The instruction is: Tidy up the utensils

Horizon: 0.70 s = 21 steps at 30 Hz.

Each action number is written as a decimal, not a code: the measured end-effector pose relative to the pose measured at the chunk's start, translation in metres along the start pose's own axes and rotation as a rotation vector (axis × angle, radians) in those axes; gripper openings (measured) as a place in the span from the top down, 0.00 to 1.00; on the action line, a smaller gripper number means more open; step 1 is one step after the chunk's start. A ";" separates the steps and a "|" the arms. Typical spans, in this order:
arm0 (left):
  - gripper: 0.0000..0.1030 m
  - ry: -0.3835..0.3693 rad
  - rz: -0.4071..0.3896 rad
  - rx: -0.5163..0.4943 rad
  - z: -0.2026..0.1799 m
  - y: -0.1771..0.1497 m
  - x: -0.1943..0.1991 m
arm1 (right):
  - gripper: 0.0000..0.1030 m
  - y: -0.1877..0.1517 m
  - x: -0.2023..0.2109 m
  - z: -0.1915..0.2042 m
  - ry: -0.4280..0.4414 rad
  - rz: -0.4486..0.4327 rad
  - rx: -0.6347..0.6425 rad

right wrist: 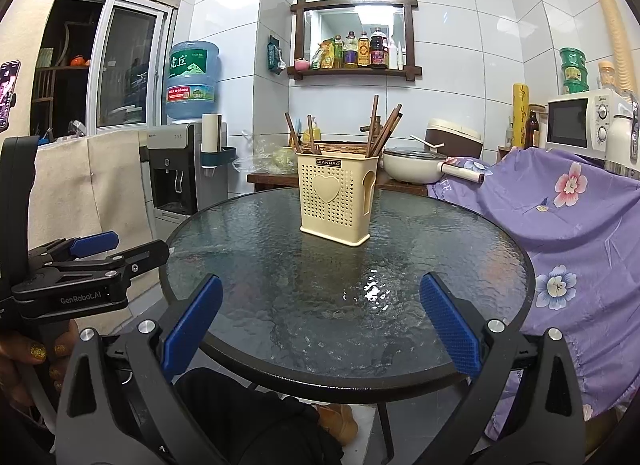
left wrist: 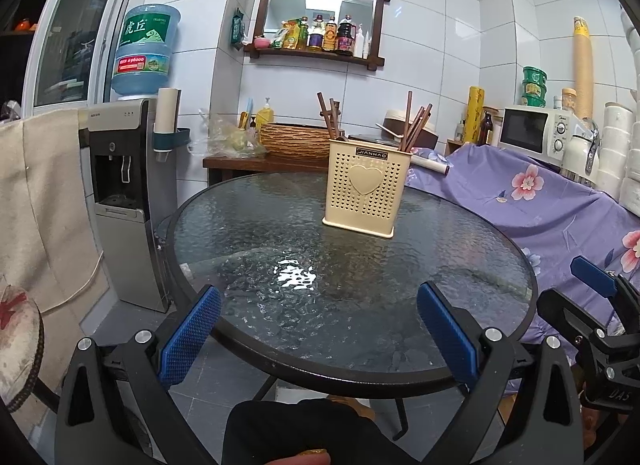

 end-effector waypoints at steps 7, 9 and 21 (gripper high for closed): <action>0.06 0.005 0.008 -0.003 -0.003 0.000 -0.002 | 0.06 -0.001 -0.001 0.001 -0.001 0.004 0.001; 0.06 0.003 0.007 -0.005 -0.004 0.000 -0.002 | 0.06 -0.001 -0.001 0.000 0.000 0.006 -0.001; 0.06 0.007 0.019 -0.012 -0.006 -0.002 -0.004 | 0.06 -0.003 -0.003 0.001 0.000 0.013 0.000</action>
Point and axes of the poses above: each gripper's, at about its wrist camera, not at the fingertips, and x roughly against the way its jaws point, z to its left, y to its top, the point moved 4 cm from there along -x, roughly the way its jaws point, and after that the axes turned 15 degrees about -y, right-handed, at the moved point
